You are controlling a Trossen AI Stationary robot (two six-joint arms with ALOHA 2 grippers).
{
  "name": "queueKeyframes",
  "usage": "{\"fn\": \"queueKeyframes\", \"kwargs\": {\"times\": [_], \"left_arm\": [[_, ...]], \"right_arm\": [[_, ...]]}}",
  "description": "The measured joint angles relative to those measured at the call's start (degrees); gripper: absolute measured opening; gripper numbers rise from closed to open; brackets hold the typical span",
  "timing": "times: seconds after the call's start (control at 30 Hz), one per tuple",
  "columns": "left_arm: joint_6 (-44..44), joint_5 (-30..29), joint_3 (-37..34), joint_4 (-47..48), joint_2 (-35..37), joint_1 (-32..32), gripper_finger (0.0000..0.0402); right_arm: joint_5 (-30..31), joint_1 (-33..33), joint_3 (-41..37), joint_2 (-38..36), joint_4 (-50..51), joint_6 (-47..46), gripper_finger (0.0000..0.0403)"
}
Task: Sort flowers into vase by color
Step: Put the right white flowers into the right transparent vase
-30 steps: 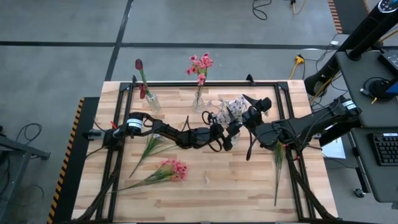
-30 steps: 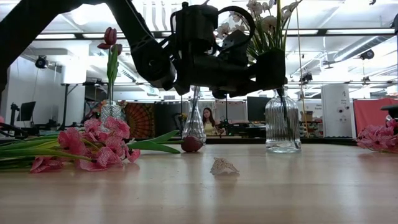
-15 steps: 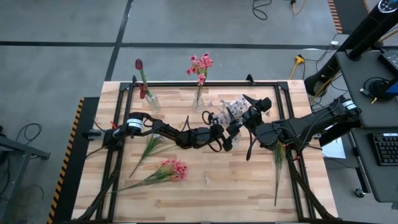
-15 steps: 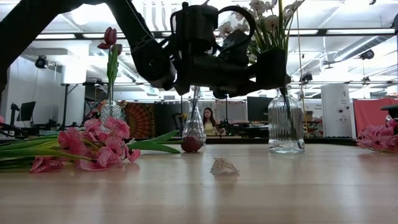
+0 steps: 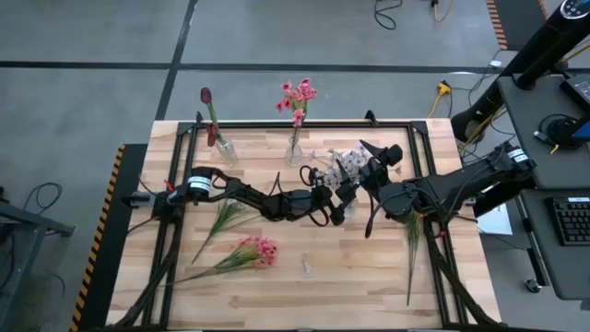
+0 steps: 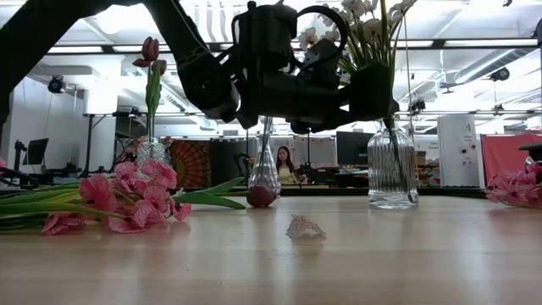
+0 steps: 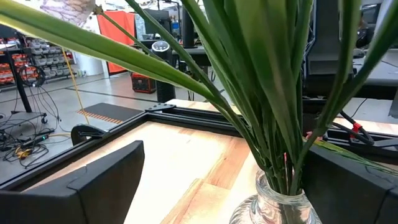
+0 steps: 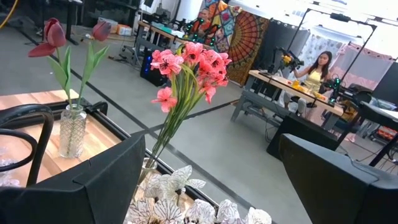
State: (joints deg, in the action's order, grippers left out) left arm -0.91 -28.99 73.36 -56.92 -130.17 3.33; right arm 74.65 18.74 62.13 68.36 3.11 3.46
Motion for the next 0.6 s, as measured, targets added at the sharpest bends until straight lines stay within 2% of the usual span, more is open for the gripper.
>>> {"fn": "queueKeyframes", "kwargs": {"times": [0.6], "left_arm": [[-0.1, 0.2, 0.0, 1.5, 1.2, 0.5, 0.0386]], "right_arm": [[0.0, 0.0, 0.0, 0.0, 0.0, 0.0, 0.0364]]}}
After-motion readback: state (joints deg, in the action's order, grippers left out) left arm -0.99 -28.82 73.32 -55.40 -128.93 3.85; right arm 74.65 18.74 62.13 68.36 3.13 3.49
